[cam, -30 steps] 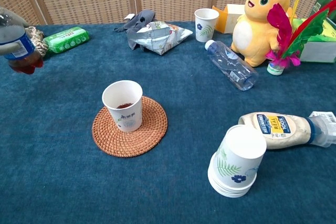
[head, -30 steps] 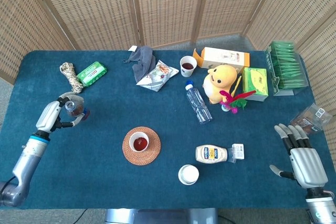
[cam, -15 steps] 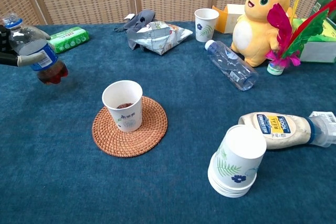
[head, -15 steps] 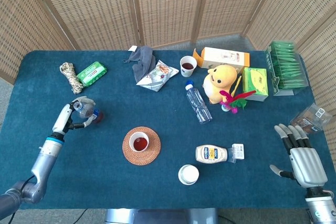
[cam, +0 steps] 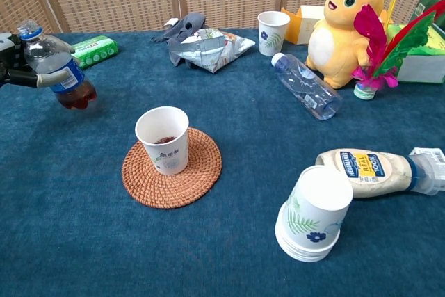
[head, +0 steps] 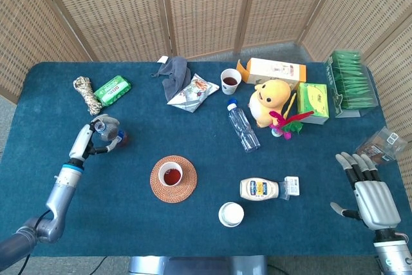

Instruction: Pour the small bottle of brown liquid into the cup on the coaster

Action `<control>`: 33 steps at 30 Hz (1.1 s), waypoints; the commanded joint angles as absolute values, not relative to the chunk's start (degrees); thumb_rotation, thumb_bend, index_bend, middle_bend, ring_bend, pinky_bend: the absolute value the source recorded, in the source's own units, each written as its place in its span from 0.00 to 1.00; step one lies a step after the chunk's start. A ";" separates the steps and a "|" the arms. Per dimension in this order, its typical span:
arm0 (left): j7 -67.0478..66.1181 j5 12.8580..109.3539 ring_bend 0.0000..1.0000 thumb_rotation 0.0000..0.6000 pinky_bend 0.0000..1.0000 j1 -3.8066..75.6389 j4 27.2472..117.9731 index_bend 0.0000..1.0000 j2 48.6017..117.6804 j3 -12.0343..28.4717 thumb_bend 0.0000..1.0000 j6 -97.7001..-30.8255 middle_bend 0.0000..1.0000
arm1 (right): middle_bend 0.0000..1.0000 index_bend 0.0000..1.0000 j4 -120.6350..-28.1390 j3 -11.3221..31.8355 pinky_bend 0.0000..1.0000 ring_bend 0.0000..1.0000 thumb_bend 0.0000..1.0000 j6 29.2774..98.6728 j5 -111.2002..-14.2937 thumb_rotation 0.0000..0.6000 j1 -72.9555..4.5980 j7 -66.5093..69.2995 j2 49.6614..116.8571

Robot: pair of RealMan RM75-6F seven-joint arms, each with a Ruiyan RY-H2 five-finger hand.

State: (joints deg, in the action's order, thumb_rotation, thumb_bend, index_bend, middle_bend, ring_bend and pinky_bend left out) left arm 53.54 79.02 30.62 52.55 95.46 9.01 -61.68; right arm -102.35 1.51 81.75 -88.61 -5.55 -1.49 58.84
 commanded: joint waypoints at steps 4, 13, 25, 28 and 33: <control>53.37 78.34 0.15 1.00 0.35 31.64 49.70 0.40 97.22 9.83 0.46 -60.00 0.35 | 0.00 0.00 -102.58 1.23 0.00 0.00 0.00 81.50 -88.83 1.00 -5.59 -1.39 58.77; 53.26 78.59 0.14 1.00 0.35 32.36 47.17 0.40 99.06 9.72 0.46 -58.65 0.34 | 0.00 0.00 -102.72 1.09 0.00 0.00 0.00 81.56 -89.13 1.00 -5.59 -0.34 58.29; 55.07 80.56 0.01 1.00 0.28 32.16 46.18 0.37 99.43 7.88 0.45 -58.07 0.21 | 0.00 0.00 -102.69 1.09 0.00 0.00 0.00 81.80 -89.36 1.00 -5.59 0.42 58.03; 57.39 81.60 0.00 1.00 0.22 32.08 46.40 0.27 99.00 7.16 0.44 -58.22 0.09 | 0.00 0.00 -102.70 1.09 0.00 0.00 0.00 81.86 -89.37 1.00 -5.57 0.42 58.03; 60.04 82.92 0.00 1.00 0.16 31.89 45.39 0.10 98.86 6.39 0.41 -59.30 0.00 | 0.00 0.00 -102.68 1.09 0.00 0.00 0.00 81.82 -89.36 1.00 -5.61 0.38 58.06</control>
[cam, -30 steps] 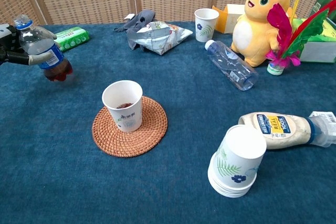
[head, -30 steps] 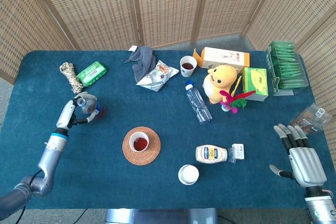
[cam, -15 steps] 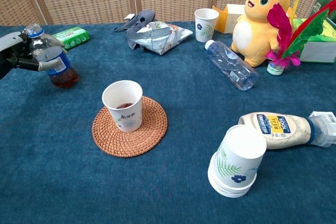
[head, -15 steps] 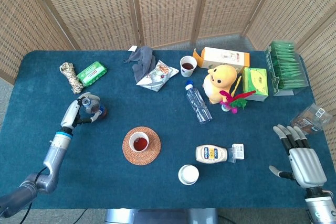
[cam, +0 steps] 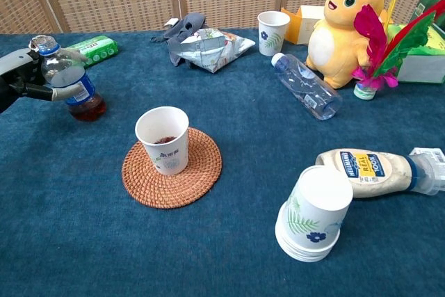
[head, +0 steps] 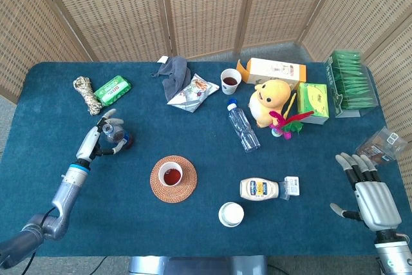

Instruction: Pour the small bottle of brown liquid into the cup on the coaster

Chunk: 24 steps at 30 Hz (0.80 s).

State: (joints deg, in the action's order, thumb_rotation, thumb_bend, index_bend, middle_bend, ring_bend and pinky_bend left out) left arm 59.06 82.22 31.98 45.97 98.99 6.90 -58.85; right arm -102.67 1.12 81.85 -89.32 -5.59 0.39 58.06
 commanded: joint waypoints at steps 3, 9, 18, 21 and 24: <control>60.90 83.29 0.00 1.00 0.14 31.85 44.90 0.06 98.83 6.13 0.41 -59.57 0.00 | 0.00 0.00 -102.71 1.05 0.00 0.00 0.00 81.83 -89.47 1.00 -5.62 0.25 58.08; 61.84 83.97 0.00 1.00 0.11 31.69 44.37 0.00 98.71 5.65 0.40 -60.47 0.00 | 0.00 0.00 -102.78 1.01 0.00 0.00 0.00 81.94 -89.57 1.00 -5.58 0.30 58.06; 62.45 84.71 0.00 1.00 0.08 31.57 44.76 0.00 97.90 4.96 0.39 -61.14 0.00 | 0.00 0.00 -102.85 0.91 0.00 0.00 0.00 82.13 -89.86 1.00 -5.52 0.44 57.95; 62.10 84.81 0.00 1.00 0.05 31.19 44.71 0.00 97.74 5.00 0.39 -62.36 0.00 | 0.00 0.00 -102.86 0.91 0.00 0.00 0.00 82.25 -89.92 1.00 -5.48 0.52 57.91; 61.38 85.03 0.00 1.00 0.01 30.60 44.87 0.00 97.28 4.84 0.39 -63.68 0.00 | 0.00 0.00 -102.85 0.86 0.00 0.00 0.00 82.27 -90.10 1.00 -5.50 0.48 57.92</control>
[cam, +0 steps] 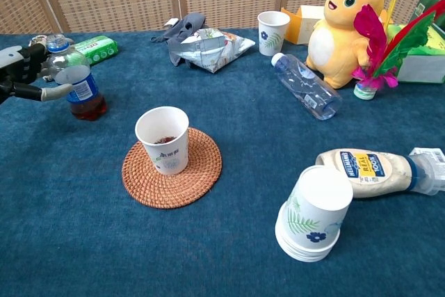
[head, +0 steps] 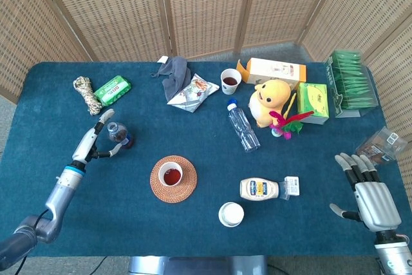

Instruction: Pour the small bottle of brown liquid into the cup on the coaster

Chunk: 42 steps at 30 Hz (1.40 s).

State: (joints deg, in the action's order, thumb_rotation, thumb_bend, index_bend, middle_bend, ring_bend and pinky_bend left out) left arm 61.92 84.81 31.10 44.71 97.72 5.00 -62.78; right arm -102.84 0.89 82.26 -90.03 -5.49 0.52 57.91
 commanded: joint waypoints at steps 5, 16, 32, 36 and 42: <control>57.82 85.89 0.00 1.00 0.00 29.14 46.29 0.00 95.01 3.85 0.39 -66.12 0.00 | 0.00 0.00 -103.02 0.71 0.00 0.00 0.00 82.54 -90.59 1.00 -5.41 0.43 57.85; 52.16 86.25 0.00 1.00 0.00 24.58 50.00 0.00 88.08 2.29 0.39 -71.12 0.00 | 0.00 0.00 -103.34 0.33 0.00 0.00 0.00 83.05 -91.67 1.00 -5.21 0.21 57.80; 29.86 85.20 0.00 1.00 0.00 14.85 61.36 0.00 70.49 0.02 0.39 -80.18 0.00 | 0.00 0.00 -103.35 0.81 0.00 0.00 0.00 82.70 -90.07 1.00 -5.22 -1.72 58.11; 22.65 83.27 0.00 1.00 0.00 12.30 65.90 0.00 68.48 0.04 0.39 -81.38 0.00 | 0.00 0.00 -103.05 1.65 0.00 0.00 0.00 83.30 -88.36 1.00 -4.96 -4.72 58.67; 19.83 83.94 0.00 1.00 0.00 10.51 69.64 0.00 66.47 0.00 0.39 -83.38 0.00 | 0.00 0.00 -102.72 3.78 0.00 0.00 0.00 84.82 -84.43 1.00 -4.48 -8.85 60.02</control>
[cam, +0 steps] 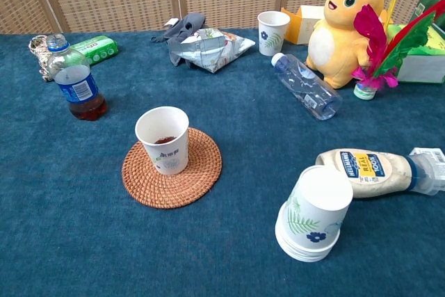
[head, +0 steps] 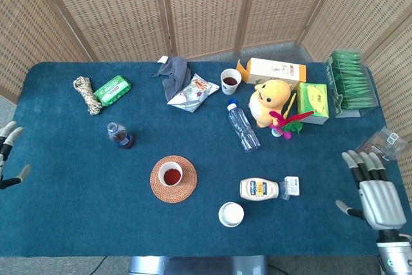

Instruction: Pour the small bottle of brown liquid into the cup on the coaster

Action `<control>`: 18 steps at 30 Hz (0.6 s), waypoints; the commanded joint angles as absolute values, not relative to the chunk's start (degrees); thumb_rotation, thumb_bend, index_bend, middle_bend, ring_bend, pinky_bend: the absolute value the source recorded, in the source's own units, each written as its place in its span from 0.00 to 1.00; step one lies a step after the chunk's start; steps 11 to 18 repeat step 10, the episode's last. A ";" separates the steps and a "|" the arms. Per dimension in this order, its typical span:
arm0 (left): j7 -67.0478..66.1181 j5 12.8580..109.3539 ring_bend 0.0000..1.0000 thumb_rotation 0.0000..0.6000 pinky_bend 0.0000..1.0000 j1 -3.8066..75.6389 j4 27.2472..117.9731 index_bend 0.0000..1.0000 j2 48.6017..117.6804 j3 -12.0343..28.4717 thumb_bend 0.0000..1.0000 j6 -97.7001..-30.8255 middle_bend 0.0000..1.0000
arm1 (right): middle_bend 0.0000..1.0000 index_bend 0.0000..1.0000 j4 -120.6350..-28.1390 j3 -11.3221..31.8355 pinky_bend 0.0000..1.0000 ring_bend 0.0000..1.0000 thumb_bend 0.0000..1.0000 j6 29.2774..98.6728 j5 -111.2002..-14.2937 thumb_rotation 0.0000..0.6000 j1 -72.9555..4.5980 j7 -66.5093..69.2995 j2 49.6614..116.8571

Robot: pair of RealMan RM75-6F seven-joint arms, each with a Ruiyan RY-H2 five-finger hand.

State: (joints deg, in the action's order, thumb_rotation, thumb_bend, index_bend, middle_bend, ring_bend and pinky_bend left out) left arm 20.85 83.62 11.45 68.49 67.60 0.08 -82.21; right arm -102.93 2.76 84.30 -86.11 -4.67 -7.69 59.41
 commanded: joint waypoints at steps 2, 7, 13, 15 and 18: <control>19.39 84.40 0.00 1.00 0.00 10.08 69.93 0.00 66.11 0.05 0.39 -84.15 0.00 | 0.00 0.00 -102.50 4.35 0.00 0.00 0.00 84.70 -83.36 1.00 -4.62 -9.24 60.19; 19.19 84.97 0.00 1.00 0.00 9.28 71.30 0.00 64.93 -0.50 0.39 -83.71 0.00 | 0.00 0.00 -102.34 4.86 0.00 0.00 0.00 84.40 -82.25 1.00 -4.80 -9.59 60.60; 19.16 84.89 0.00 1.00 0.00 9.35 72.68 0.00 64.22 -0.39 0.39 -82.85 0.00 | 0.00 0.00 -102.23 4.91 0.00 0.00 0.00 84.14 -82.30 1.00 -5.02 -9.88 60.74; 19.16 84.89 0.00 1.00 0.00 9.35 72.68 0.00 64.22 -0.39 0.39 -82.85 0.00 | 0.00 0.00 -102.23 4.91 0.00 0.00 0.00 84.14 -82.30 1.00 -5.02 -9.88 60.74; 19.16 84.89 0.00 1.00 0.00 9.35 72.68 0.00 64.22 -0.39 0.39 -82.85 0.00 | 0.00 0.00 -102.23 4.91 0.00 0.00 0.00 84.14 -82.30 1.00 -5.02 -9.88 60.74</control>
